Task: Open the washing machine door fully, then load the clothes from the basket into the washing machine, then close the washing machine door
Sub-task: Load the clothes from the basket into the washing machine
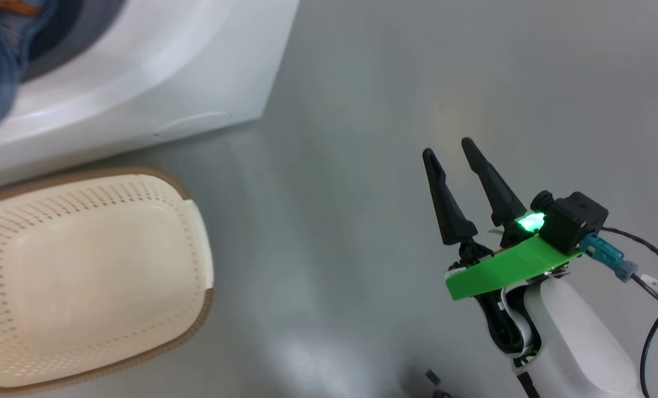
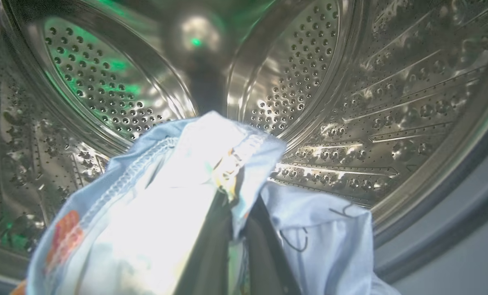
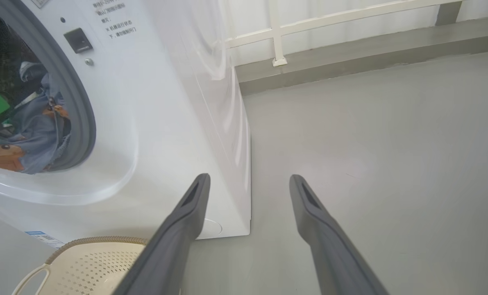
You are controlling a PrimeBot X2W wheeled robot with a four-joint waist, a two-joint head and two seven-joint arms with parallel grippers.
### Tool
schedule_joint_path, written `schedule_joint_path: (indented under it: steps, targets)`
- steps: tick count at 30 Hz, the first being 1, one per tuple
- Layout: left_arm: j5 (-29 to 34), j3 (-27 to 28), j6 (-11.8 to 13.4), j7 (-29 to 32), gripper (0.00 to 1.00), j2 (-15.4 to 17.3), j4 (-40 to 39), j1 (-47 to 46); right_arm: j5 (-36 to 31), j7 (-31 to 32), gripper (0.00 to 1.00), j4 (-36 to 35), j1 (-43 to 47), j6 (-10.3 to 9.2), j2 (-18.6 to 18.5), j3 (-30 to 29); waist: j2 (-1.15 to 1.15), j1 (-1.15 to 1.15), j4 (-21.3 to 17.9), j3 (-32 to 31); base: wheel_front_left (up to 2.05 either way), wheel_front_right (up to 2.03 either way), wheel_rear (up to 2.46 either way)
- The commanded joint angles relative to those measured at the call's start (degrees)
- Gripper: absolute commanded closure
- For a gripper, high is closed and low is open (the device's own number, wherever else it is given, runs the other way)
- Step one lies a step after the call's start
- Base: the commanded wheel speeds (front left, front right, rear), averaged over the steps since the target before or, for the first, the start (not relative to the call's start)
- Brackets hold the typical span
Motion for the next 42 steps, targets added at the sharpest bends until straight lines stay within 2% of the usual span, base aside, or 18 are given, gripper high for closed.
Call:
schedule_joint_path:
  steps: [1,5,7,11,14,15,16,17,22,28,35,42]
  targets:
    - [0.9,0.5,0.2,-0.2,1.0,3.1,-0.9,-2.0,-0.2,-0.4,0.0,-1.4,0.2,0.26,0.1,1.2,0.0,0.0,-3.1,3.8,0.0,0.0,0.0]
    - [2.2,0.8,1.0,-1.2,1.0,3.9,-2.2,-7.4,-0.1,-0.4,0.0,-1.6,0.0,0.26,0.4,1.7,0.0,0.0,-4.1,5.3,0.0,0.0,0.0]
    - [3.1,2.5,2.2,-1.3,1.0,4.3,-7.8,-8.7,0.0,-0.4,0.0,-1.9,-0.1,0.26,0.5,1.8,0.0,0.0,-4.4,5.9,0.0,0.0,0.0]
    - [5.3,6.3,3.0,-1.3,1.0,4.3,-16.9,-6.1,0.1,-0.4,0.0,-2.1,-0.3,0.26,0.6,1.7,0.0,0.0,-4.7,6.6,0.0,0.0,0.0]
    - [5.7,8.2,2.7,-1.4,1.0,3.3,-16.5,-3.7,0.3,-0.4,0.0,-1.8,-0.3,0.26,0.6,1.9,0.0,0.0,-4.4,6.5,0.0,0.0,0.0]
    - [6.1,8.5,2.6,-1.4,0.91,3.1,-16.0,-3.5,0.5,-0.4,0.0,-1.8,-0.4,0.26,0.7,2.1,0.0,0.0,-4.3,6.5,0.0,0.0,0.0]
    - [6.2,8.8,2.6,-1.4,0.56,2.8,-14.9,-3.2,0.6,-0.4,0.0,-1.8,-0.5,0.26,0.7,2.3,0.0,0.0,-4.2,6.4,0.0,0.0,0.0]
    - [5.9,8.9,2.5,-1.4,0.0,2.3,-12.5,-2.8,0.7,-0.4,0.0,-1.7,-0.5,0.26,0.7,2.4,0.0,0.0,-4.0,6.3,0.0,0.0,0.0]
    - [6.5,7.1,2.7,1.9,0.0,1.3,-0.9,-4.7,0.5,-0.4,0.0,-1.2,-0.5,0.26,0.7,2.5,0.0,0.0,-3.3,5.4,0.0,0.0,0.0]
    - [6.3,6.0,2.2,2.7,0.0,-0.3,5.8,-6.3,0.0,-0.4,0.0,-0.8,-0.6,0.26,0.7,2.2,0.0,0.0,-1.9,3.6,0.0,0.0,0.0]
    - [6.1,5.0,0.2,-0.6,0.0,-1.9,7.4,-3.5,-0.7,-0.4,0.0,-0.1,-0.6,0.26,0.7,2.0,0.0,0.0,0.2,0.4,0.0,0.0,0.0]
    - [5.6,4.9,-1.0,-1.3,0.0,-3.3,5.0,1.6,-1.0,-0.4,0.0,0.8,-0.3,0.26,0.3,1.8,0.0,0.0,2.2,-3.3,0.0,0.0,0.0]
